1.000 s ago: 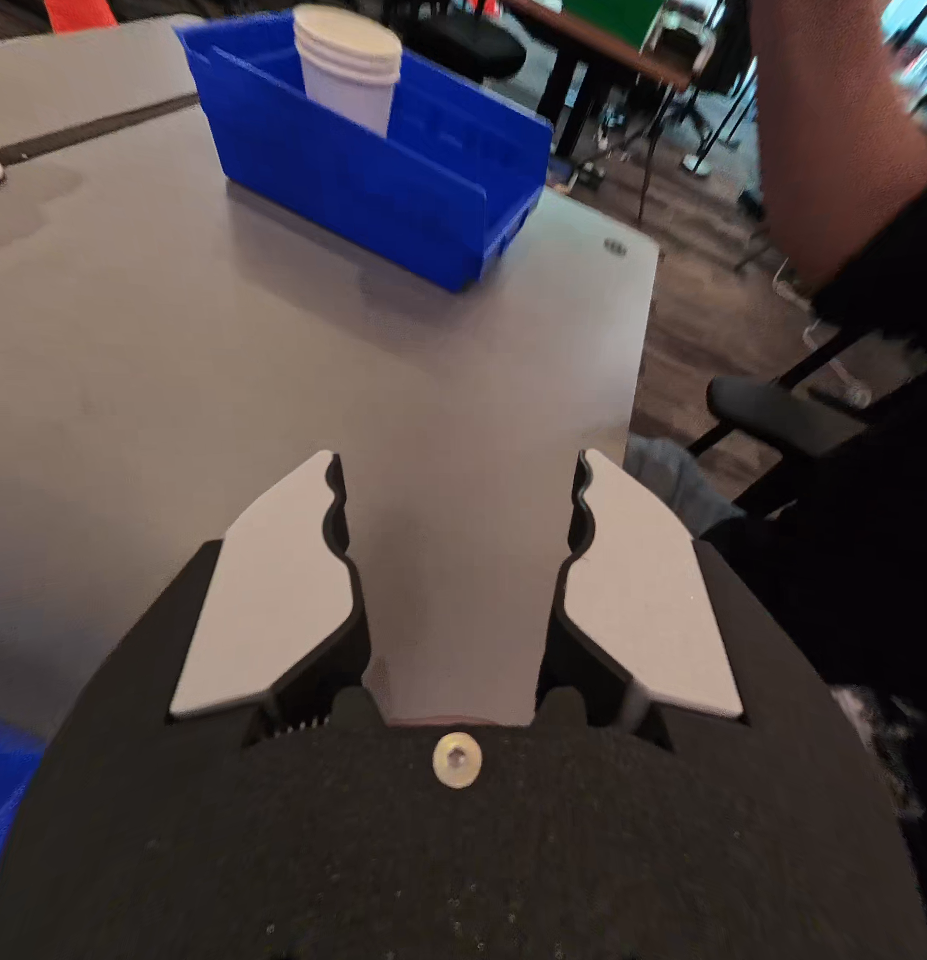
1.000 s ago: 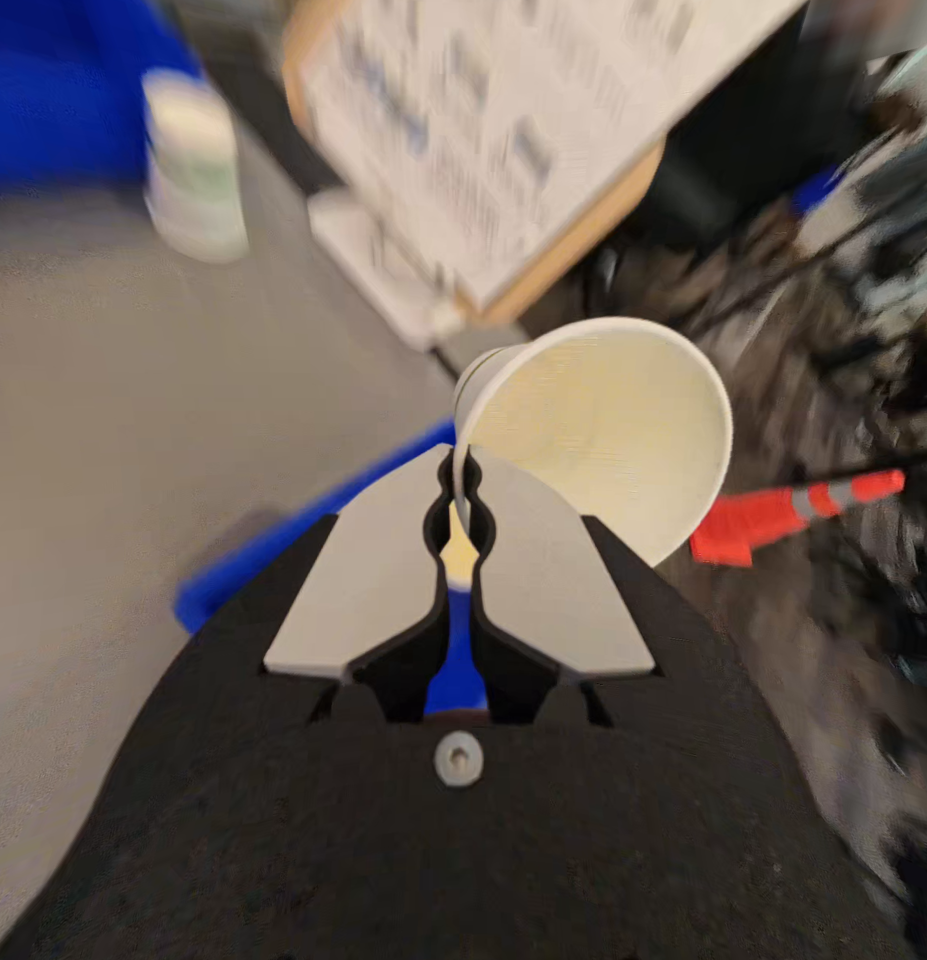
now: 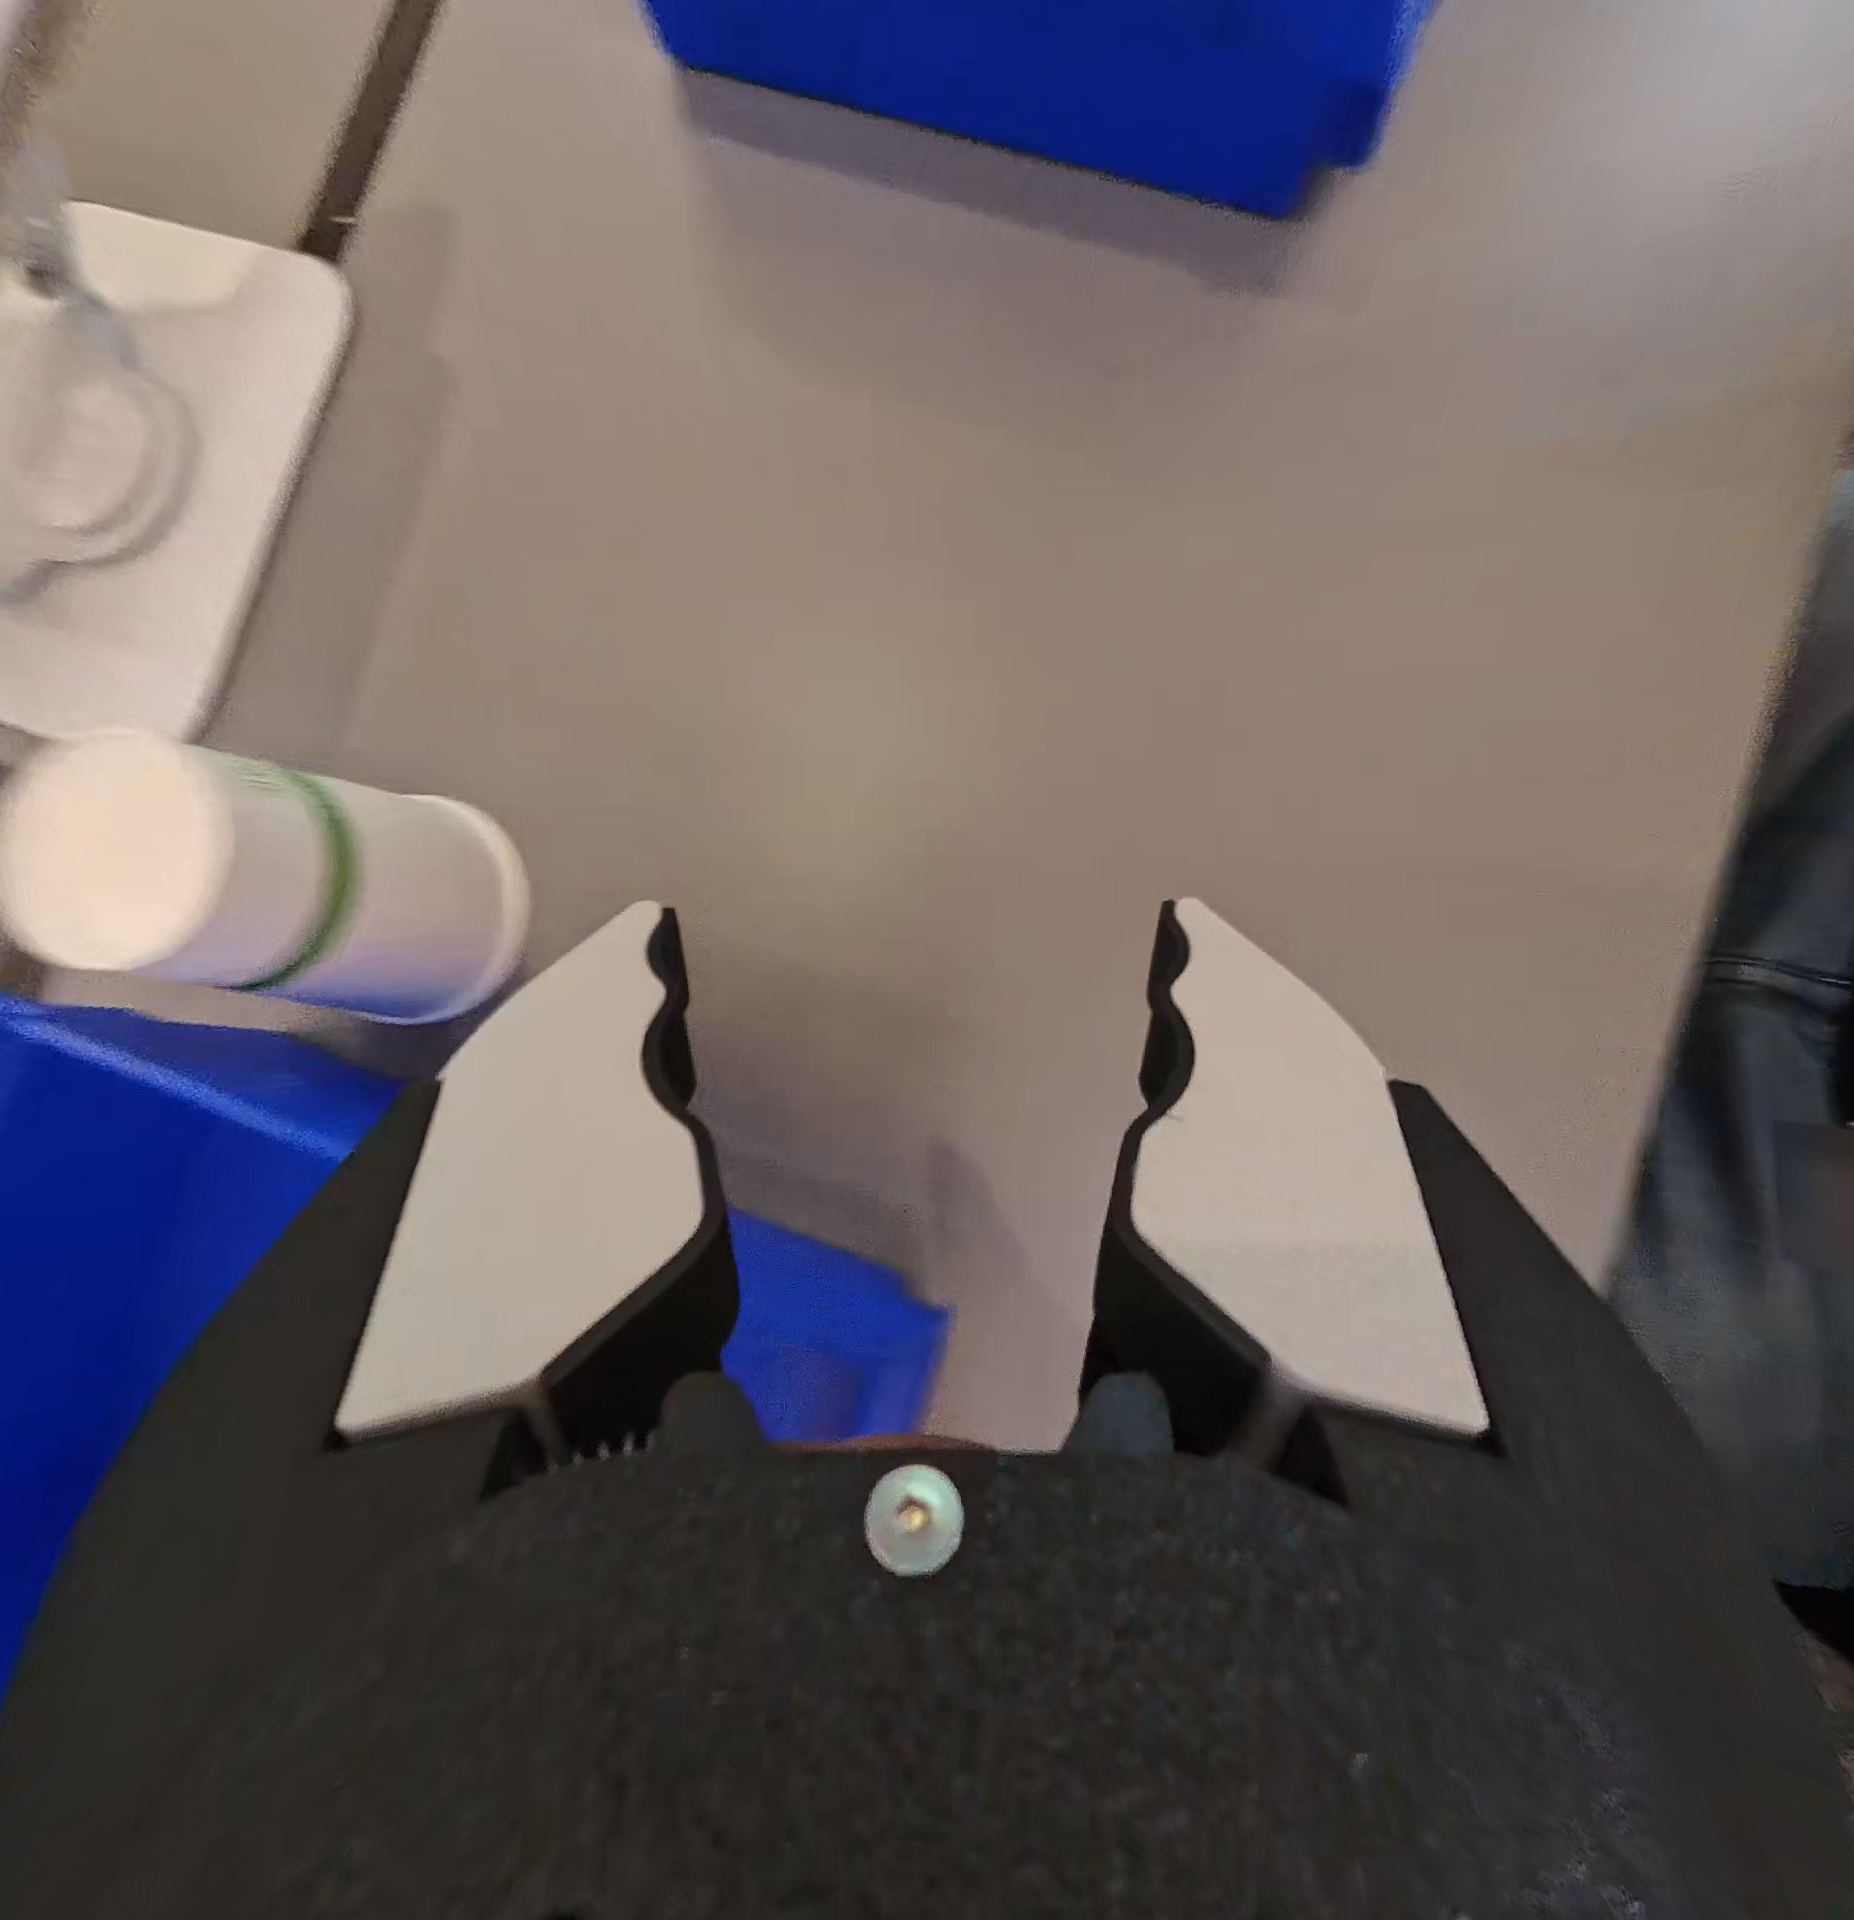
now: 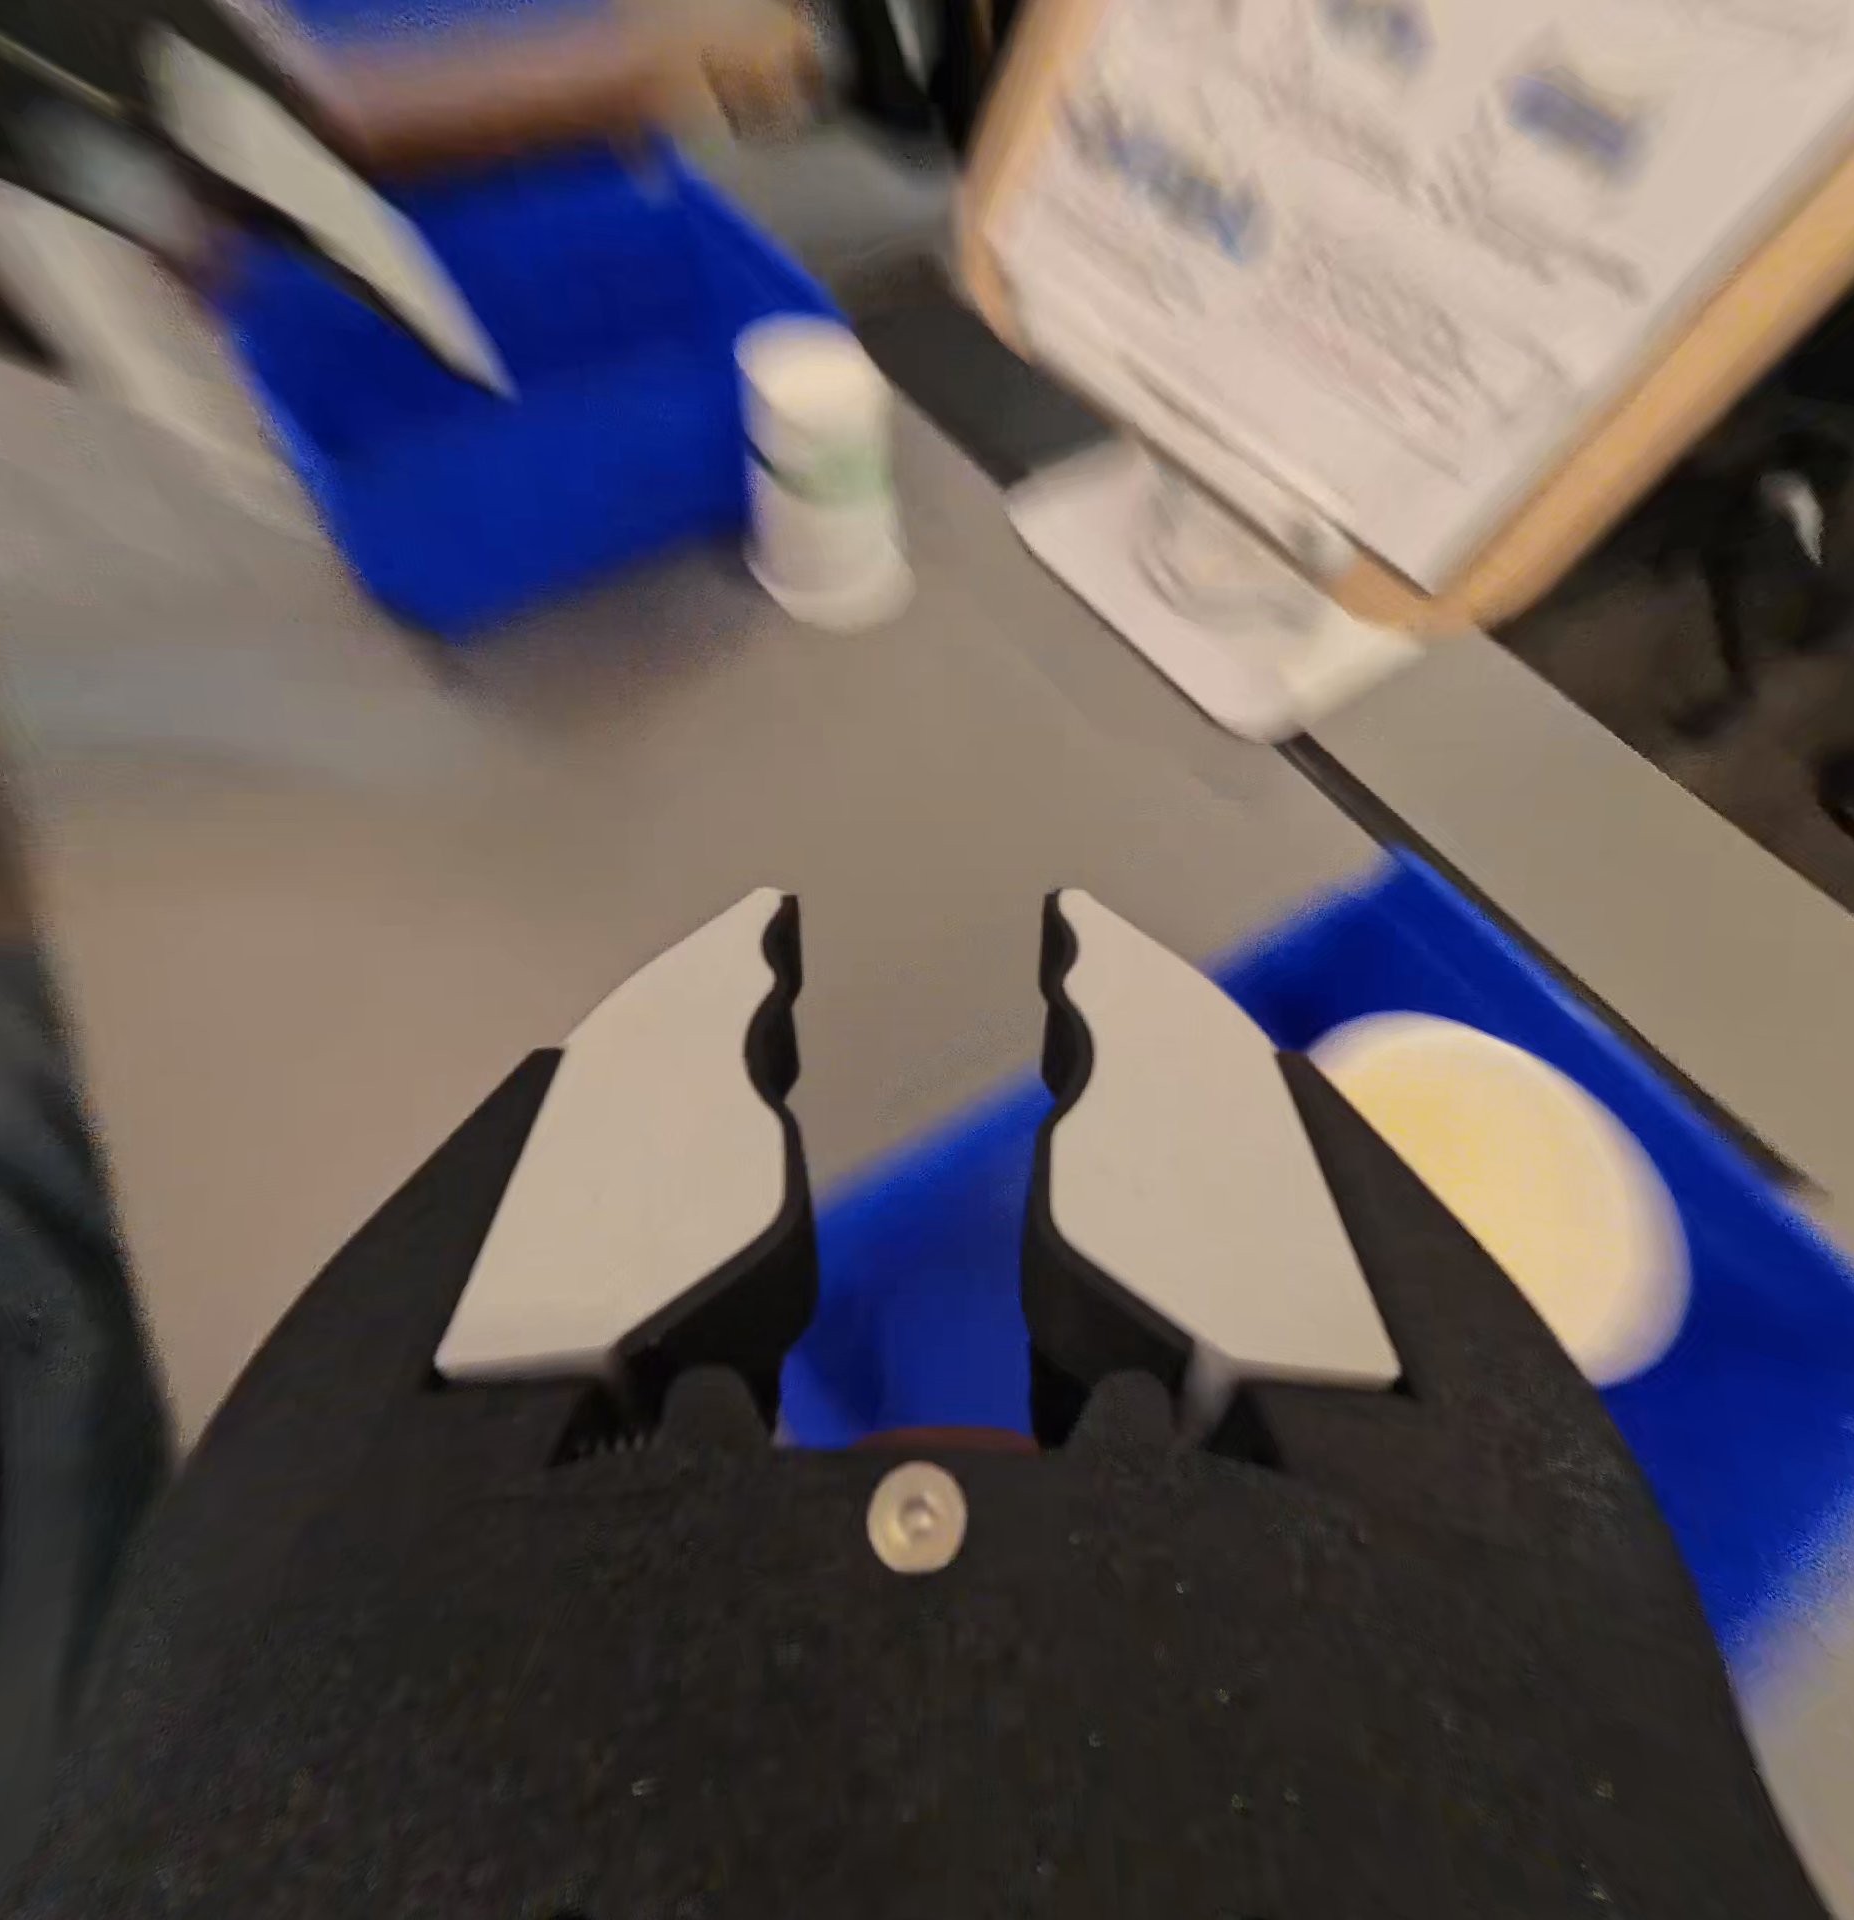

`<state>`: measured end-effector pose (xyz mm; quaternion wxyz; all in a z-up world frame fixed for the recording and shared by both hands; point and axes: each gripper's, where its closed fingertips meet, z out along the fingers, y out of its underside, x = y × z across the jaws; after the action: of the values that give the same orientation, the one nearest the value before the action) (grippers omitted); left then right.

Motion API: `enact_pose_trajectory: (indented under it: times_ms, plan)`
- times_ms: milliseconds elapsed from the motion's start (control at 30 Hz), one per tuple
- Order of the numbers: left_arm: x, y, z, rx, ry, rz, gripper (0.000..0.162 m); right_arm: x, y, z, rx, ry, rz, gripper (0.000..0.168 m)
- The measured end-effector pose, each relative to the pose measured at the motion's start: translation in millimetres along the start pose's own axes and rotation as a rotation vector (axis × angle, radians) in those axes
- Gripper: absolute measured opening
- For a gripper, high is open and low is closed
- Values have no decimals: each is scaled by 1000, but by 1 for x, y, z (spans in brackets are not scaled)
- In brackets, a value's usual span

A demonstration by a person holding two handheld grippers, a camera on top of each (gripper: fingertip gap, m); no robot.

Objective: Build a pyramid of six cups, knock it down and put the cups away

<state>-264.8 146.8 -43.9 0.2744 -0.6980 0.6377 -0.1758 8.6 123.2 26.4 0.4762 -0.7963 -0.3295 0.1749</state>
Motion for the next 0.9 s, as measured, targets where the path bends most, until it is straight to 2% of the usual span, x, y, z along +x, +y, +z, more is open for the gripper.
enact_pose_trajectory:
  times_ms: [67,100,200,300,433,500,567,600,733,800,900]
  plan:
    - [-51,-2,6,-113,-88,28,87,-79,-5,7,235,-152,67,45]
    - [-79,1,11,-186,-140,38,89,-118,3,16,290,-230,102,46]
    - [-148,10,30,-374,-224,49,95,-213,44,45,295,-393,110,44]
    - [-182,17,53,-493,-171,37,107,-268,71,58,218,-520,79,39]
    - [-193,26,78,-593,-56,-51,109,-273,85,65,213,-525,109,39]
    - [-191,32,85,-627,-14,-67,98,-266,88,65,202,-526,136,38]
    - [-194,39,90,-667,-28,-60,90,-249,87,65,251,-468,159,39]
    - [-195,43,92,-687,-35,-59,79,-240,87,65,274,-445,185,39]
    - [-198,44,91,-666,-79,-70,79,-209,92,69,338,-367,314,45]
    - [-195,36,83,-587,-97,-61,78,-196,93,70,368,-334,362,47]
    - [-171,-8,60,-237,-28,-157,78,-180,84,62,443,-285,372,58]
